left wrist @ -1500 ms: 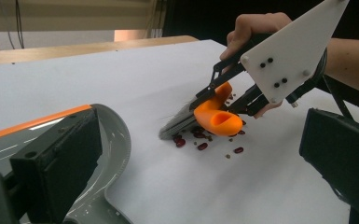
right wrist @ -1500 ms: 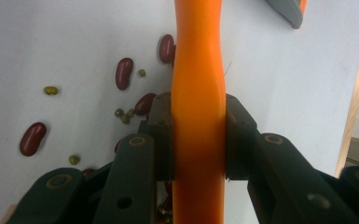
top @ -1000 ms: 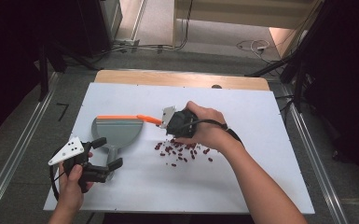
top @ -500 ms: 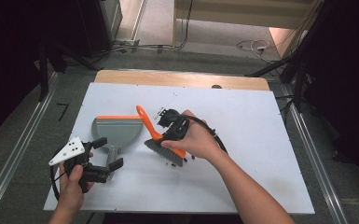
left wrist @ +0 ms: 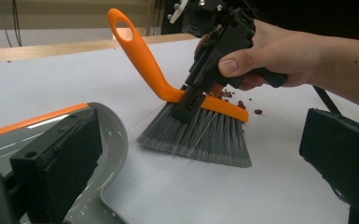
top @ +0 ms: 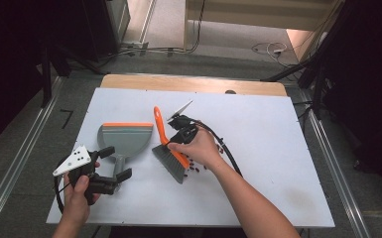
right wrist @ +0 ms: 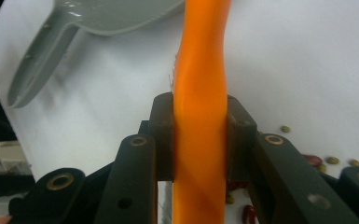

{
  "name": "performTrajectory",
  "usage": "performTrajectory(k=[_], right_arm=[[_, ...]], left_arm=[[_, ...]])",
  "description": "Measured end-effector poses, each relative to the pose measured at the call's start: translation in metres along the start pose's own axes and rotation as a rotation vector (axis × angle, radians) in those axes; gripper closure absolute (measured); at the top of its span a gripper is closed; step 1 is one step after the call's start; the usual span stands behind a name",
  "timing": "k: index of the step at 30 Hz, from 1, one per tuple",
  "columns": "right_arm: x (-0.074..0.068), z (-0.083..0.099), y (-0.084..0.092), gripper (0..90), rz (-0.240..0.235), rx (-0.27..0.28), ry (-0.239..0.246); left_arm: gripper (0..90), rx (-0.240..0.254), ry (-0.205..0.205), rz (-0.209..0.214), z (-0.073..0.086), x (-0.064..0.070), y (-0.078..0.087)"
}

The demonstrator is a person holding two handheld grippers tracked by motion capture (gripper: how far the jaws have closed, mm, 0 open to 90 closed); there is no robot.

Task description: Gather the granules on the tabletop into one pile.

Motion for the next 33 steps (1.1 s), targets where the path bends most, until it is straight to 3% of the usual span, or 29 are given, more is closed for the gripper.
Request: performTrajectory(k=[3, 11, 33], right_arm=[[0.005, 0.002, -0.001, 67.7, 0.045, 0.002, -0.008], [0.016, 0.004, -0.001, 67.2, 0.065, -0.018, -0.052], [0.069, 0.022, 0.041, 67.2, 0.148, 0.023, -0.163]], left_arm=[[0.3, -0.002, 0.001, 0.0, 0.0, 0.0, 0.0], [0.3, -0.002, 0.001, 0.0, 0.0, 0.001, -0.001], [0.3, -0.012, -0.002, 0.004, 0.002, 0.003, -0.003]])
Point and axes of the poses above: each handheld gripper's, and its own axes: y roughly backward along the jaws, z roughly out of its underside, x roughly to its right, the point moved 1 cm from there along -y, roughly forward along the jaws, and after that the axes turned 7 degrees about x, right-handed, at the moved point
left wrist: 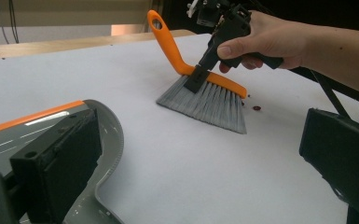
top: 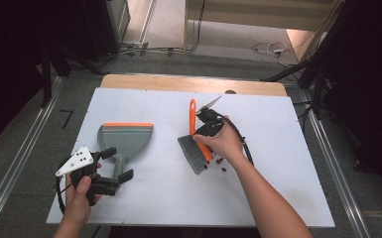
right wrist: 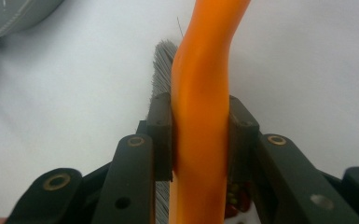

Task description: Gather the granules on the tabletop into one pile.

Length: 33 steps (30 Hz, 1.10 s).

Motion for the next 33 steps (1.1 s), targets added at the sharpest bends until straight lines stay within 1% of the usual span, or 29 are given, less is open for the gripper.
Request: performTrajectory(k=[2, 5, 6, 11, 12, 16, 20, 22, 24, 30, 33], right_arm=[[0.004, 0.001, 0.002, 67.1, 0.0, 0.001, -0.016], [0.009, 0.003, 0.004, 67.1, 0.003, 0.007, -0.027], [0.011, 0.003, 0.005, 67.1, 0.005, 0.006, -0.023], [0.019, 0.005, 0.009, 67.1, 0.002, 0.013, -0.04], [0.02, 0.006, 0.009, 67.1, 0.005, 0.013, -0.05], [0.026, 0.008, 0.013, 67.1, 0.015, 0.02, -0.055], [0.032, 0.01, 0.016, 67.1, 0.01, 0.02, -0.074], [0.035, 0.011, 0.017, 67.1, 0.009, 0.023, -0.074], [0.036, 0.012, 0.018, 67.1, 0.008, 0.021, -0.082], [0.039, 0.013, 0.02, 67.1, 0.017, 0.027, -0.081], [0.038, 0.014, 0.021, 67.2, 0.025, 0.034, -0.079]], left_arm=[[0.3, -0.001, -0.001, 0.0, 0.0, 0.0, 0.0], [0.3, 0.0, 0.0, -0.001, 0.0, 0.0, 0.0], [0.3, 0.0, 0.0, -0.001, 0.0, 0.0, 0.0], [0.3, -0.002, -0.002, -0.003, 0.0, 0.0, 0.0], [0.3, -0.002, -0.002, -0.003, 0.0, 0.0, 0.0], [0.3, -0.001, -0.002, -0.002, 0.0, 0.0, 0.0], [0.3, -0.002, -0.003, -0.002, 0.0, 0.0, -0.001], [0.3, -0.002, -0.003, -0.002, 0.0, 0.0, -0.001], [0.3, -0.002, -0.003, -0.001, 0.0, 0.0, -0.001], [0.3, -0.002, -0.003, -0.001, 0.0, 0.0, -0.001], [0.3, -0.004, -0.003, -0.001, 0.0, 0.0, -0.002]])
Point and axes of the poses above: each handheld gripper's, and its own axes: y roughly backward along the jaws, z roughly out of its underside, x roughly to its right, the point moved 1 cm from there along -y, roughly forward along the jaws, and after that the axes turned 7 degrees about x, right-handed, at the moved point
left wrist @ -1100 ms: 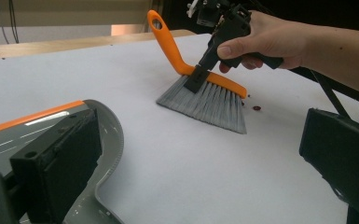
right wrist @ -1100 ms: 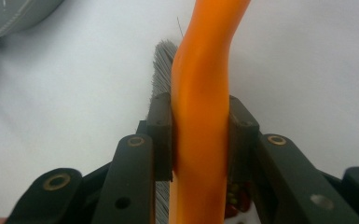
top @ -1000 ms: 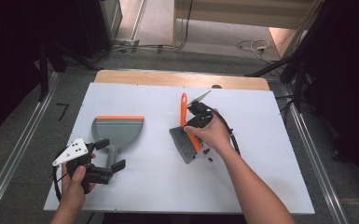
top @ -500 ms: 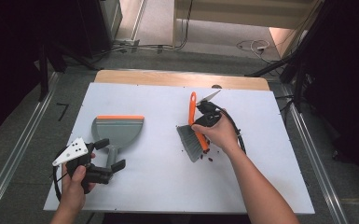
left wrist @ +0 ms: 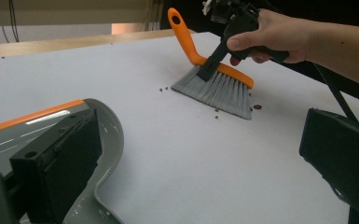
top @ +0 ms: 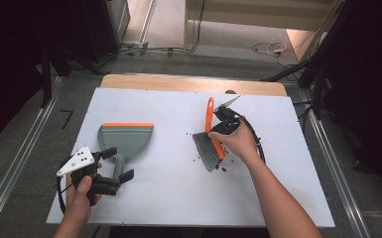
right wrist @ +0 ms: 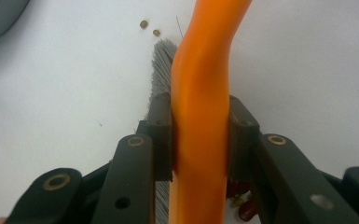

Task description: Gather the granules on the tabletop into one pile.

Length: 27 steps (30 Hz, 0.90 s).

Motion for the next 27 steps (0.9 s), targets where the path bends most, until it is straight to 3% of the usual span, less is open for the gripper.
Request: performTrajectory(k=[9, 17, 23, 27], right_arm=[[-0.015, -0.002, 0.013, 68.2, -0.077, 0.04, -0.002], [-0.044, -0.011, 0.022, 68.4, -0.123, 0.076, 0.056], [-0.071, -0.014, 0.0, 68.4, -0.149, 0.017, 0.089], [-0.068, -0.015, -0.022, 68.4, -0.116, -0.017, 0.071]], left_arm=[[0.3, -0.001, -0.002, 0.005, -0.001, 0.0, -0.002], [0.3, -0.002, -0.003, 0.004, -0.001, 0.0, -0.002], [0.3, 0.001, -0.001, 0.005, -0.001, 0.0, -0.001], [0.3, 0.001, 0.0, 0.003, -0.001, 0.001, 0.0]])
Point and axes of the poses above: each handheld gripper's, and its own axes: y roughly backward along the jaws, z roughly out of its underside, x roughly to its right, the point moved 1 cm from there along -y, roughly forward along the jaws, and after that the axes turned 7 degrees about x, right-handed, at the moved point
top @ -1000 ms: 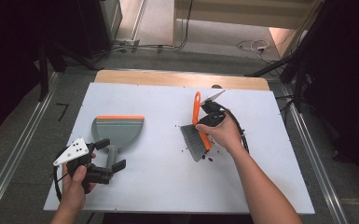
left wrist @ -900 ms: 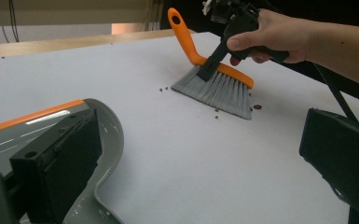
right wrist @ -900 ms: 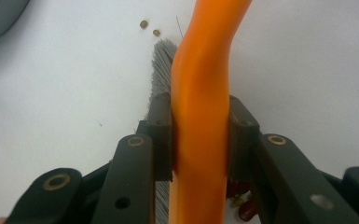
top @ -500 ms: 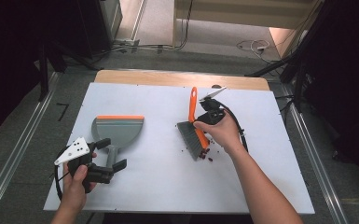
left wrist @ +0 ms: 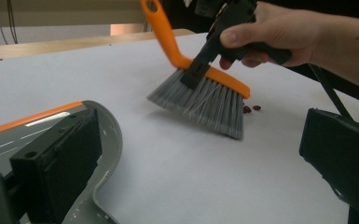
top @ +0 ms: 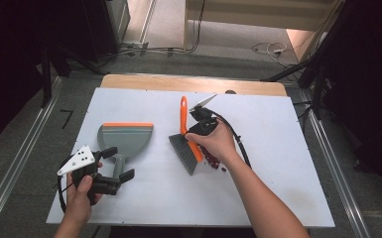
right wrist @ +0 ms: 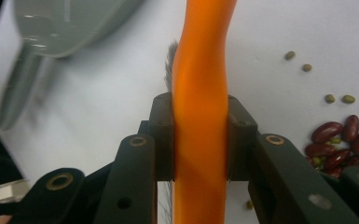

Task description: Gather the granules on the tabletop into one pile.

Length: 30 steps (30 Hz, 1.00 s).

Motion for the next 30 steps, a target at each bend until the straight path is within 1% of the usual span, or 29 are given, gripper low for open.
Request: performTrajectory(k=[1, 4, 8, 9, 11, 12, 14, 15, 17, 19, 20, 21, 23, 25, 26, 28, 30], right_arm=[[0.002, 0.0, -0.001, 68.4, 0.008, -0.002, -0.004], [0.015, 0.002, 0.001, 68.1, 0.022, -0.007, -0.028], [0.031, 0.006, 0.01, 67.8, 0.065, -0.01, -0.053], [0.035, 0.007, 0.013, 67.8, 0.068, -0.005, -0.066], [0.043, 0.01, 0.017, 67.7, 0.082, -0.003, -0.075], [0.045, 0.011, 0.018, 67.7, 0.082, -0.002, -0.085], [0.049, 0.012, 0.021, 67.6, 0.099, 0.001, -0.092], [0.05, 0.013, 0.022, 67.6, 0.108, 0.006, -0.086], [0.051, 0.013, 0.025, 67.6, 0.126, 0.007, -0.09], [0.053, 0.014, 0.028, 67.6, 0.138, 0.008, -0.087], [0.053, 0.014, 0.029, 67.6, 0.14, 0.007, -0.094], [0.054, 0.014, 0.031, 67.7, 0.133, 0.01, -0.1], [0.053, 0.014, 0.035, 68.1, 0.1, 0.026, -0.107], [0.05, 0.013, 0.041, 68.4, 0.055, 0.048, -0.115], [0.048, 0.012, 0.043, 68.4, 0.028, 0.056, -0.127], [0.044, 0.006, 0.043, 68.5, 0.002, 0.071, -0.134], [0.037, -0.002, 0.036, 68.5, -0.019, 0.076, -0.141]], left_arm=[[0.3, 0.0, -0.001, 0.0, 0.0, 0.0, 0.0], [0.3, 0.001, 0.001, 0.001, 0.0, -0.001, 0.001], [0.3, 0.003, 0.002, 0.001, 0.0, -0.001, 0.0], [0.3, 0.0, 0.0, 0.0, 0.0, -0.001, 0.0], [0.3, -0.001, -0.001, 0.0, 0.0, 0.0, 0.0], [0.3, -0.001, -0.002, 0.002, 0.0, 0.0, -0.001], [0.3, -0.002, -0.004, 0.002, 0.0, 0.001, -0.001], [0.3, -0.003, -0.005, 0.002, 0.0, 0.001, -0.001], [0.3, -0.002, -0.004, 0.002, 0.0, 0.001, -0.001], [0.3, -0.002, -0.003, 0.001, 0.0, 0.001, -0.001], [0.3, -0.002, -0.003, 0.001, 0.0, 0.001, 0.0], [0.3, 0.001, -0.001, 0.002, 0.0, 0.001, 0.0], [0.3, 0.002, -0.002, 0.0, 0.0, 0.0, 0.0], [0.3, 0.002, 0.001, 0.0, 0.0, -0.001, 0.0], [0.3, 0.003, 0.003, 0.0, 0.0, -0.001, 0.0], [0.3, -0.001, 0.001, 0.001, 0.0, 0.0, -0.001], [0.3, -0.001, -0.002, 0.004, 0.0, 0.0, -0.002]])
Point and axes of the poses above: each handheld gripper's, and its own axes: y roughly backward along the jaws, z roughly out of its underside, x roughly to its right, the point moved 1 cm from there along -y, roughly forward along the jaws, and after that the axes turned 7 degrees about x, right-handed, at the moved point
